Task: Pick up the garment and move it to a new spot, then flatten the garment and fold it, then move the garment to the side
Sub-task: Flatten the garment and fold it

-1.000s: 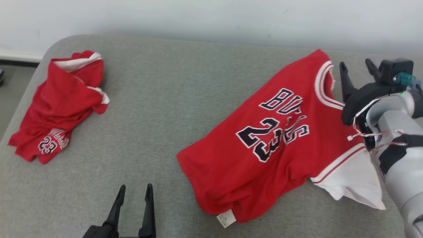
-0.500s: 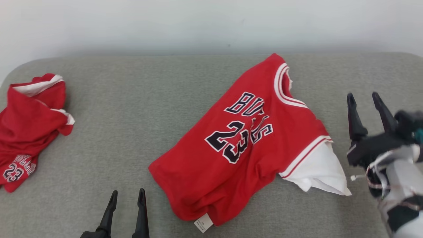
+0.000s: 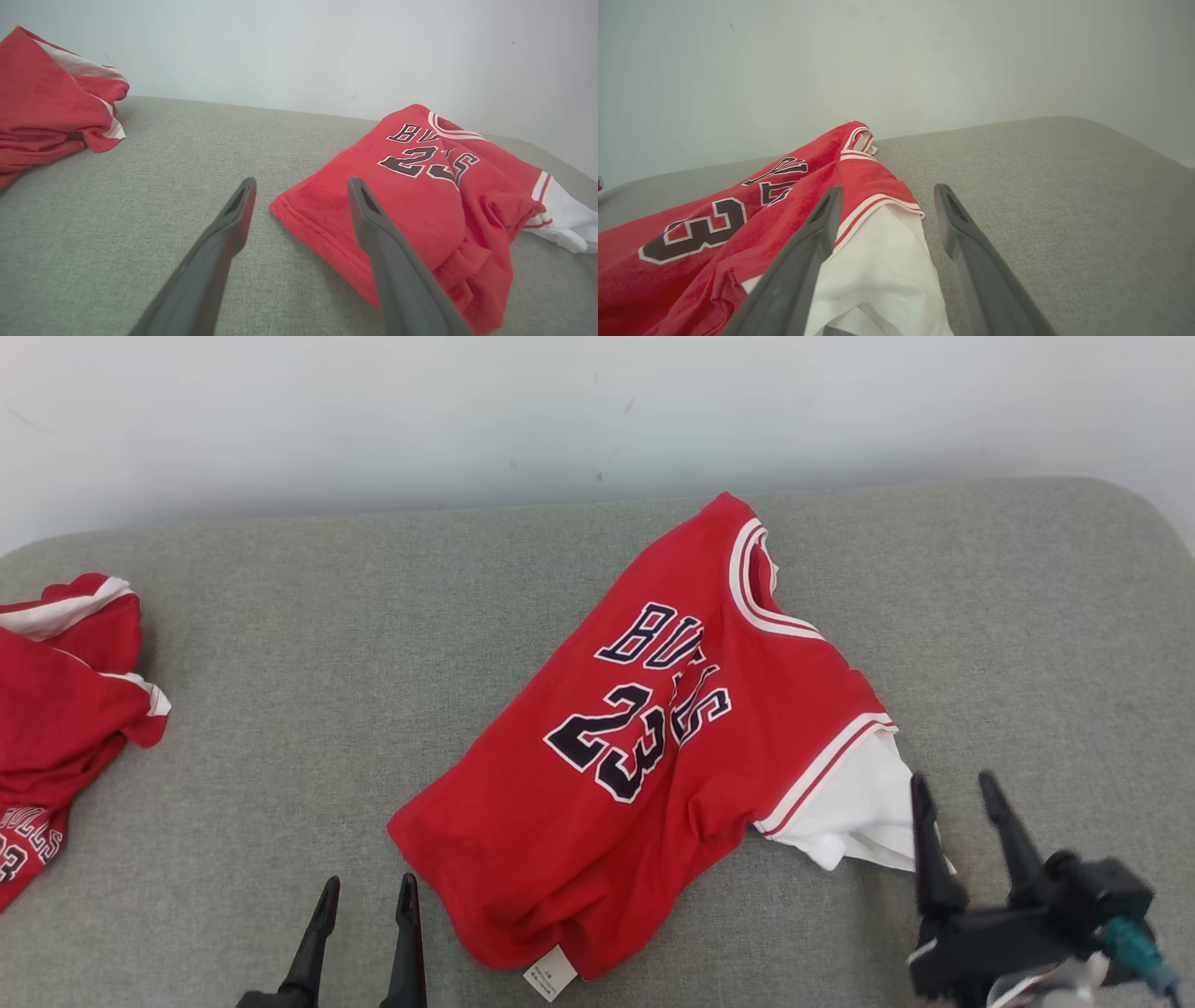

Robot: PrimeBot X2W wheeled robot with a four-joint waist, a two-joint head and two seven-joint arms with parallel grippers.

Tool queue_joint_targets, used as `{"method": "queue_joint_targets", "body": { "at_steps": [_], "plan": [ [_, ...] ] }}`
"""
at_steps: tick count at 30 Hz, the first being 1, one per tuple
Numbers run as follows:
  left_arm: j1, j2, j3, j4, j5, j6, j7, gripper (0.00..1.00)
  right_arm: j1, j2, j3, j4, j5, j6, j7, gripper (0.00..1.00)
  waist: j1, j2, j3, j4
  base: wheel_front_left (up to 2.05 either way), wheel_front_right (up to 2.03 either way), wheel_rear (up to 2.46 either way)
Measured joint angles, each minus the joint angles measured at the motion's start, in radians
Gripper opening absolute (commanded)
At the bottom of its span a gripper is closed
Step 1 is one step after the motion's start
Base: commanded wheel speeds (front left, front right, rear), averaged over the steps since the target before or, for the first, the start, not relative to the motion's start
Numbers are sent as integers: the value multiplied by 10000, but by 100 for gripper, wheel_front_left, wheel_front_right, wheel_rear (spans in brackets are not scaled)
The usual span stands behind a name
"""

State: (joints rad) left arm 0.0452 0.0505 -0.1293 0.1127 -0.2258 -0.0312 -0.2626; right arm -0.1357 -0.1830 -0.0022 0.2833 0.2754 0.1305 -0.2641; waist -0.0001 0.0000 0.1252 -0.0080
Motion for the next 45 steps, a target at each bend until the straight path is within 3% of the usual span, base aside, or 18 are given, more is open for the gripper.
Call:
{"method": "queue_joint_targets", "body": {
  "at_steps": [10, 24, 25, 28, 37, 45],
  "plan": [
    [108, -2, -155, 63, -33, -12, 0, 100, 1354, 523, 663, 314, -161, -2, 2, 100, 0, 0, -156, 147, 0, 0, 0],
    [114, -2, -263, 176, -29, -56, 0, 100, 256, 399, 1160, 2414, 63, 0, 0, 100, 2, 0, -189, 584, 0, 0, 0],
    [115, -2, -272, 173, -29, -56, 0, 100, 151, 397, 1185, 2633, 63, -2, 2, 88, 2, 0, -191, 629, 0, 0, 0],
    [118, 0, -242, 167, -12, -104, 0, 100, -58, 445, 1197, 2907, 63, 0, 2, 0, 2, 0, -199, 762, 0, 0, 0],
    [168, -2, -184, 163, -2, -100, 0, 100, -136, 514, 1233, 2621, -36, -2, 2, 0, 2, 0, -249, 828, 0, 0, 0],
    [336, 0, -232, 190, -36, -81, 0, 100, 1313, 552, 1885, 1078, 138, -2, 0, 0, 1, 0, -397, 704, 0, 0, 0]
  ]
}}
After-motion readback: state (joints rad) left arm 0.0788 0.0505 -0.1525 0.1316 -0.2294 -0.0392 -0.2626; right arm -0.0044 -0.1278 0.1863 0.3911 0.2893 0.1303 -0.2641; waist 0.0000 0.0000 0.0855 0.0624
